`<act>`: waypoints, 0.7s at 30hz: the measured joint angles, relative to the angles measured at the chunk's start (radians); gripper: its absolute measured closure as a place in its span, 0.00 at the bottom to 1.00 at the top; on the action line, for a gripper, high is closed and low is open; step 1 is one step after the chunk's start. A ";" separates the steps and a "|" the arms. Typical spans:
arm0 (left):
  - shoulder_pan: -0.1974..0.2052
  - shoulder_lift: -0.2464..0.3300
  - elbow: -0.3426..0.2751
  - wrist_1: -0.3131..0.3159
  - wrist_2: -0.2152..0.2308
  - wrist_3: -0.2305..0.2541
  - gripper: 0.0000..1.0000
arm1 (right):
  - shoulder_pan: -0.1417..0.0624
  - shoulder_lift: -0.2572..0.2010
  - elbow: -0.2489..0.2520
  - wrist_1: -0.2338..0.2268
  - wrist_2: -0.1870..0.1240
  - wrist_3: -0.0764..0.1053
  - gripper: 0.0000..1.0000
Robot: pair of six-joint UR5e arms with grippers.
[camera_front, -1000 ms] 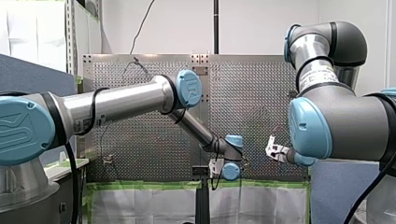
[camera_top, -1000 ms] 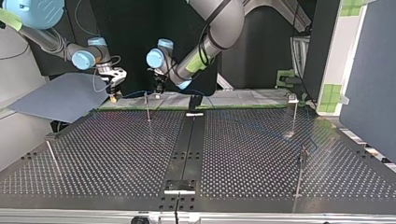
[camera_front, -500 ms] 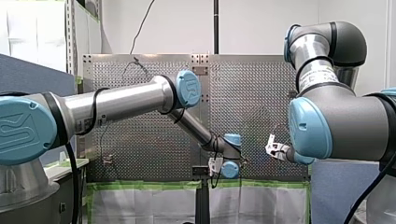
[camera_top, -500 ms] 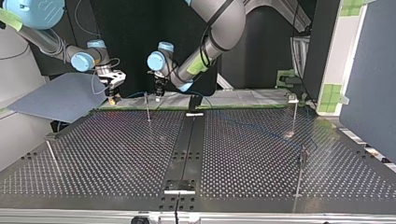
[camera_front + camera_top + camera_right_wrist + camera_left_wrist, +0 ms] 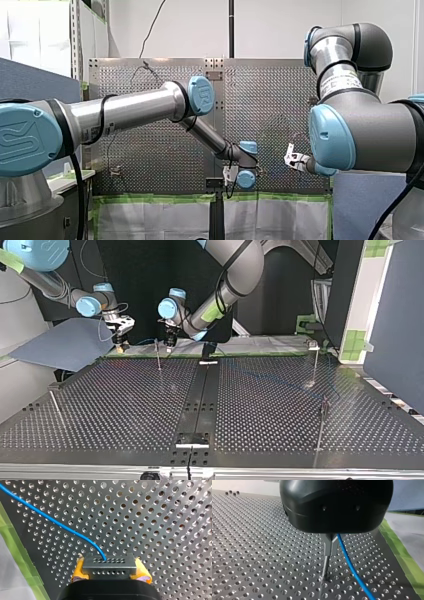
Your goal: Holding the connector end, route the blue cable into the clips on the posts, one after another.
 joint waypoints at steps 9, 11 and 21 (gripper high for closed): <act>0.003 -0.020 0.000 0.000 0.031 -0.001 1.00 | 0.002 0.000 0.000 0.000 0.000 0.000 1.00; 0.003 -0.022 0.000 0.001 0.043 -0.004 1.00 | 0.003 0.000 0.000 0.000 0.000 0.000 1.00; 0.021 -0.024 0.017 0.002 0.074 -0.041 1.00 | 0.007 0.000 0.000 0.000 0.000 0.000 1.00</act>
